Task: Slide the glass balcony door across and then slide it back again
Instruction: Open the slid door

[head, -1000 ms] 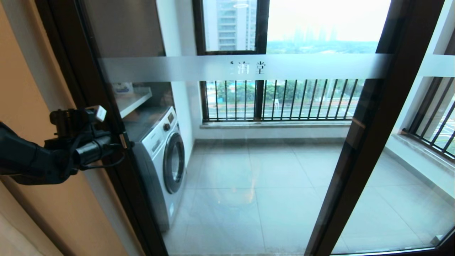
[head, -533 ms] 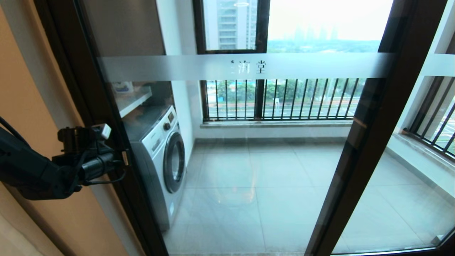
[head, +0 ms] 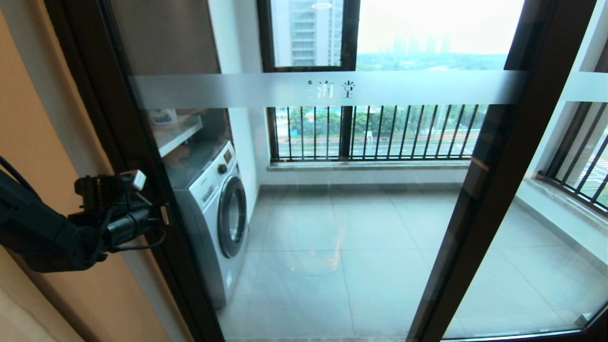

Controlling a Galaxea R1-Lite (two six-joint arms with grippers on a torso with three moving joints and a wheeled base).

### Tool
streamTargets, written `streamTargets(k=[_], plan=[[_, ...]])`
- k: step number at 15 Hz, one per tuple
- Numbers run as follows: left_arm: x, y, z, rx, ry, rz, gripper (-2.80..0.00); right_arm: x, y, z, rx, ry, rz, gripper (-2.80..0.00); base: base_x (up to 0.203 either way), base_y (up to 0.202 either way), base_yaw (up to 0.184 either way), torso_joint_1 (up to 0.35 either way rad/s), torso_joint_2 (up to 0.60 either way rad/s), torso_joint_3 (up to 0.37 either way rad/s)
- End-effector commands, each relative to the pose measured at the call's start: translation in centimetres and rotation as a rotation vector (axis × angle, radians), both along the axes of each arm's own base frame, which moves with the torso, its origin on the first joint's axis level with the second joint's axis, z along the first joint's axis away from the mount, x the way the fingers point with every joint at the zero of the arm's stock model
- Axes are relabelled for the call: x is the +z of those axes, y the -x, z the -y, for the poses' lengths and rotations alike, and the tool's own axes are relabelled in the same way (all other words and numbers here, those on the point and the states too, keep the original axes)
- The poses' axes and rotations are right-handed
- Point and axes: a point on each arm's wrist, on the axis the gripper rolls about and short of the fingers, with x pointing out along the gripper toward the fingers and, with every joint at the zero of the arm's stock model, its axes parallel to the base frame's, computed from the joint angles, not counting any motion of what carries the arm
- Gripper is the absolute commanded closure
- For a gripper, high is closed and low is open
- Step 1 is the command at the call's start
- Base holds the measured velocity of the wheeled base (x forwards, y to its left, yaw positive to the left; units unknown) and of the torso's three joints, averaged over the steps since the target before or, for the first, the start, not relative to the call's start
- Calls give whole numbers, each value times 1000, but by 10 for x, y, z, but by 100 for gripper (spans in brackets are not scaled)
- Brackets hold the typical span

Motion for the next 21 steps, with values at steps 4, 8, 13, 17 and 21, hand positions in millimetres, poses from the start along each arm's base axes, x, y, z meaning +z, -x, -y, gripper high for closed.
streamTargets(k=[4,8,13,17,21], plan=[[-6,-1,-19,52,-3,3,0,0,0,0,1,0,-1,0,0,0,0,0,0,0],[-15,-2,-32,75,-27,2,0,0,0,0,1,1,-1,0,0,0,0,0,0,0],[-22,1,-39,92,-21,-21,0,0,0,0,1,1,-1,0,0,0,0,0,0,0],[-25,1,-44,106,-21,-27,0,0,0,0,1,1,-1,0,0,0,0,0,0,0],[-24,2,-50,119,-20,-22,0,0,0,0,1,0,-1,0,0,0,0,0,0,0]])
